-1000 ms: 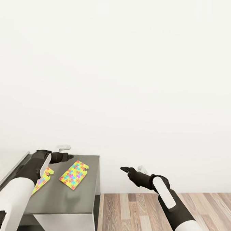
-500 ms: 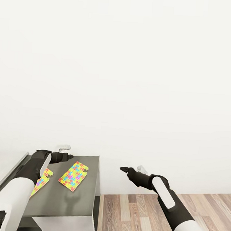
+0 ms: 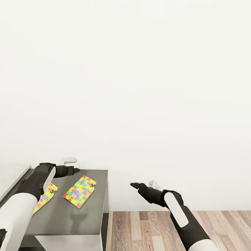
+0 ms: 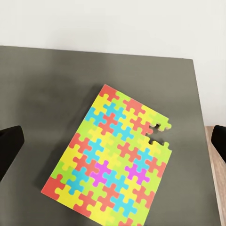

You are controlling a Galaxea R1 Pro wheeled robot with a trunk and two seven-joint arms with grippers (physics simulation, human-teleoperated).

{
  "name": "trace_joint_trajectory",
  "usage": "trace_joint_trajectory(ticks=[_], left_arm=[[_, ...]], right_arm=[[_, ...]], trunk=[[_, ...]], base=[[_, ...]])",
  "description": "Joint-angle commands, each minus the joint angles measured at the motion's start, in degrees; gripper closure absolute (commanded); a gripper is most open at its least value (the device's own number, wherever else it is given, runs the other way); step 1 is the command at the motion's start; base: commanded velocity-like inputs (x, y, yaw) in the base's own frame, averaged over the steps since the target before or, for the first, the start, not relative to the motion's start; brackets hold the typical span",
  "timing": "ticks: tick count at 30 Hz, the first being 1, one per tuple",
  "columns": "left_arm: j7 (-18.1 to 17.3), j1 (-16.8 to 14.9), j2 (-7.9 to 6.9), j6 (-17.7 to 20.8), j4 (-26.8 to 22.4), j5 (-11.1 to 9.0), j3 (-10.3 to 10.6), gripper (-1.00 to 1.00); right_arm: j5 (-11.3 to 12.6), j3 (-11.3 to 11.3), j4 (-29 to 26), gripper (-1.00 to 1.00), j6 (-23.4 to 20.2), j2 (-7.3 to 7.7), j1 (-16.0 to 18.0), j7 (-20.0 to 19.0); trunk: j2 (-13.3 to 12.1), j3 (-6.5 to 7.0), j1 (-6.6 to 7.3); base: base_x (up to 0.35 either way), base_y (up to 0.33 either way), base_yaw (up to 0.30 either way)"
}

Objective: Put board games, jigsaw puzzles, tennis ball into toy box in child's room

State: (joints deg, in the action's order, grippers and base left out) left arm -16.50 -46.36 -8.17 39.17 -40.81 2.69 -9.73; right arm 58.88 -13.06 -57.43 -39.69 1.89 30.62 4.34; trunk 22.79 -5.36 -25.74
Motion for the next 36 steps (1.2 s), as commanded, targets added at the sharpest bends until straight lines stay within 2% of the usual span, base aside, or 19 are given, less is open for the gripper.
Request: trace_joint_trajectory(ticks=[1, 36], left_arm=[[-0.38, -0.05, 0.04, 0.29, -0.06, 0.3, -0.2, -1.0], [-0.37, -0.07, 0.12, 0.15, -0.06, 0.3, 0.23, -1.0]], right_arm=[[0.52, -0.14, -0.07, -1.0, -0.05, 0.06, 0.05, 0.45], [0.37, -0.13, 0.21, -1.0, -0.03, -0.04, 0.05, 0.45]], trunk=[[0.13, -0.13, -0.04], [0.13, -0.16, -0.04]], base=[[0.0, 0.0, 0.0], [0.0, 0.0, 0.0]])
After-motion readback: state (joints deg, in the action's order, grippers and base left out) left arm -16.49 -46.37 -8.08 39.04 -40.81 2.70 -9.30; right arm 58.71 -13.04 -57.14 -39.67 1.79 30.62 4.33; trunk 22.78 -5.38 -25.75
